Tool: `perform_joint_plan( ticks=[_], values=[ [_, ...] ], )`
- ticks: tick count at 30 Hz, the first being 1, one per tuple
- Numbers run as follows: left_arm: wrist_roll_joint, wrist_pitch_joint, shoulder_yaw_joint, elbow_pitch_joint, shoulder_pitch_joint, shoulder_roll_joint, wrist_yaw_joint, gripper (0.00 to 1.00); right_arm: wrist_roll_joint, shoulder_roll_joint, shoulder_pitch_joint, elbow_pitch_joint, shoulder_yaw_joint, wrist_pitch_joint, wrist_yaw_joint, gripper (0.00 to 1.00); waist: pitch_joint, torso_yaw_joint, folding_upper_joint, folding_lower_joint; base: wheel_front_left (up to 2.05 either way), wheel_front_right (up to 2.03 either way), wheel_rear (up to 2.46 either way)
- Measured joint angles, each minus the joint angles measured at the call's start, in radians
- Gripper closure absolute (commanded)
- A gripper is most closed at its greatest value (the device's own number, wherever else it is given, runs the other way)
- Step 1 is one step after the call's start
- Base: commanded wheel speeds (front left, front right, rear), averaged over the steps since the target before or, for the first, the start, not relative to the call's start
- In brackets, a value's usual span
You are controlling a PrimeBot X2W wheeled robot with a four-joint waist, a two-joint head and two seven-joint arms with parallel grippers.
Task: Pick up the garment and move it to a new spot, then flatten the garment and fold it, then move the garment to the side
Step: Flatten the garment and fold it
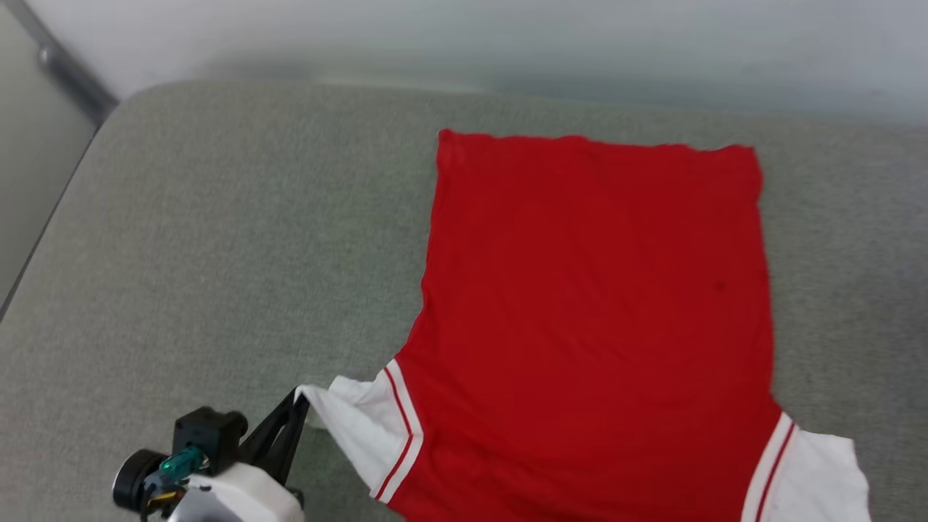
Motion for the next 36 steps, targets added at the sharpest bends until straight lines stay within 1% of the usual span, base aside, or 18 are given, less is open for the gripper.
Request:
perform_joint_plan(
  ticks=[2, 9, 12, 16, 21, 25, 30, 31, 32, 36],
  values=[
    [0.018, 0.000, 0.000, -0.018, -0.023, -0.012, 0.004, 1.00, -0.007, 0.002, -0.110, 0.031, 0.030, 0.095, 0.000, 0.00, 0.036, 0.018, 0.0000, 0.0000, 0.00, 0.00, 0.00],
    [0.077, 0.000, 0.009, -0.070, -0.079, -0.045, 0.010, 1.00, -0.037, 0.013, -0.437, 0.189, 0.192, 0.451, 0.000, 0.00, 0.166, 0.080, 0.0000, 0.0001, 0.00, 0.00, 0.00],
    [0.098, 0.000, 0.009, -0.086, -0.101, -0.061, 0.010, 1.00, -0.031, 0.032, -0.531, 0.257, 0.223, 0.583, 0.000, 0.00, 0.221, 0.103, 0.0000, 0.0001, 0.00, 0.00, 0.00],
    [0.128, 0.000, 0.009, -0.100, -0.131, -0.079, 0.007, 1.00, -0.043, 0.060, -0.622, 0.341, 0.229, 0.703, 0.000, 0.00, 0.292, 0.131, 0.0000, 0.0001, 0.00, 0.00, 0.00],
    [0.165, 0.000, 0.003, -0.110, -0.177, -0.099, 0.007, 1.00, -0.086, 0.089, -0.678, 0.415, 0.220, 0.758, 0.000, 0.00, 0.373, 0.163, 0.0000, 0.0001, 0.00, 0.00, 0.00],
    [0.184, 0.000, 0.002, -0.116, -0.197, -0.117, 0.007, 1.00, -0.104, 0.107, -0.660, 0.446, 0.243, 0.763, 0.000, 0.00, 0.426, 0.184, 0.0000, 0.0001, 0.00, 0.00, 0.00],
    [0.199, -0.001, 0.001, -0.120, -0.207, -0.125, 0.007, 1.00, -0.077, 0.094, -0.635, 0.453, 0.236, 0.761, -0.001, 0.00, 0.461, 0.197, 0.0000, -0.0003, 0.00, 0.00, 0.00],
    [0.201, -0.001, 0.000, -0.120, -0.209, -0.126, 0.007, 1.00, -0.076, 0.091, -0.633, 0.453, 0.235, 0.755, -0.001, 0.68, 0.462, 0.198, 0.0000, -0.0003, 0.00, 0.00, 0.00],
    [0.202, -0.001, -0.002, -0.119, -0.210, -0.128, 0.007, 1.00, -0.076, 0.089, -0.631, 0.453, 0.237, 0.748, -0.001, 1.00, 0.461, 0.198, 0.0000, -0.0003, 0.00, 0.00, 0.00],
    [0.207, -0.001, -0.004, -0.106, -0.214, -0.133, 0.005, 1.00, -0.075, 0.101, -0.626, 0.461, 0.245, 0.699, 0.000, 1.00, 0.438, 0.193, 0.0000, -0.0002, 0.00, 0.00, 0.00]
  ],
)
